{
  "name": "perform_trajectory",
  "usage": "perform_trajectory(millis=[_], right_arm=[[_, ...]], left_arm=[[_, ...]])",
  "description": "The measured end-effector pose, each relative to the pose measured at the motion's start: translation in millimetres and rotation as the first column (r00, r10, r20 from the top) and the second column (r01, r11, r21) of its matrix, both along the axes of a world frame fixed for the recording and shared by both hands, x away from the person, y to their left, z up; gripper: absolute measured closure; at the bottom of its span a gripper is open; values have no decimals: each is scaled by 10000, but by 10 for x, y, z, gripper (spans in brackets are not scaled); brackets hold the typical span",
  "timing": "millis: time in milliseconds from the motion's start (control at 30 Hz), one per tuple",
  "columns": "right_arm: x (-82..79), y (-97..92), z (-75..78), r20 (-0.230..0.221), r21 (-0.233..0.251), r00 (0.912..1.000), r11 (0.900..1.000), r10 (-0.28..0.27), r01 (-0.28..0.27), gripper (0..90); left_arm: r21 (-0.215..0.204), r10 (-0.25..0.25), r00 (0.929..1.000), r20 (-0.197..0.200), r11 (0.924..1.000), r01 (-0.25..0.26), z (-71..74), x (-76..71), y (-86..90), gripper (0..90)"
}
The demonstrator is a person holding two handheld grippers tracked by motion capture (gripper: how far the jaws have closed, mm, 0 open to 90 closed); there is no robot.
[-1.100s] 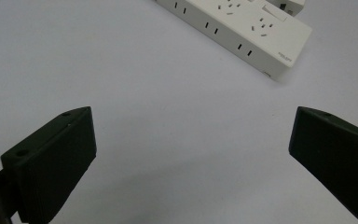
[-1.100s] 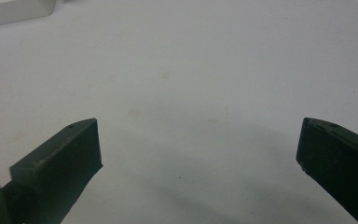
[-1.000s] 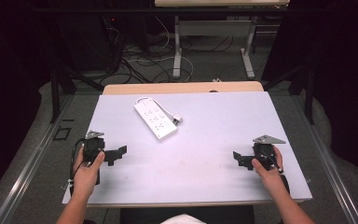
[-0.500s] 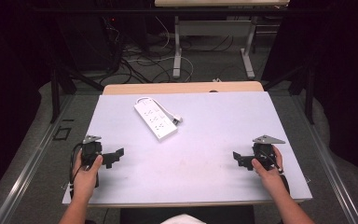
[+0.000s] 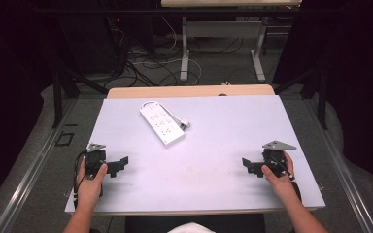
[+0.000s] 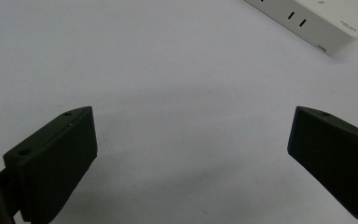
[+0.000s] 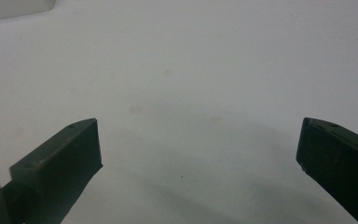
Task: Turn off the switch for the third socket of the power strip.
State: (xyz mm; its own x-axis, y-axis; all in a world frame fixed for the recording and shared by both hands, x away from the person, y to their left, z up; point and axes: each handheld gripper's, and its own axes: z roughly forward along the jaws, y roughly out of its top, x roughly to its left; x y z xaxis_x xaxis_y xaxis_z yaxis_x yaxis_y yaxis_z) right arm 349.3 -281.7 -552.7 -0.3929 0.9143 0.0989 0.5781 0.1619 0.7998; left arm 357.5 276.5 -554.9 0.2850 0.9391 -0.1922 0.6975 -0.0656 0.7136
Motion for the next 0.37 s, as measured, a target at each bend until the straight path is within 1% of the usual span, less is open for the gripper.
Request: perform_trajectory(millis=[67,100,167,367], right_arm=[[0,0,0,-10,-2,10000,10000,-16,16,0],[0,0,0,-8,13,10000,10000,-14,14,0],[0,0,0,-9,15,10000,10000,-22,22,0],[5,-16,3,-1,-7,10000,10000,-33,33,0]], left_arm=[[-33,24,10000,86,10000,-24,-13,3,-6,14],[24,-5,10000,60,10000,4,-16,2,-3,14],[-30,28,10000,-13,10000,-28,-23,4,-7,15],[1,60,10000,-45,10000,-60,-42,12,-4,16]])
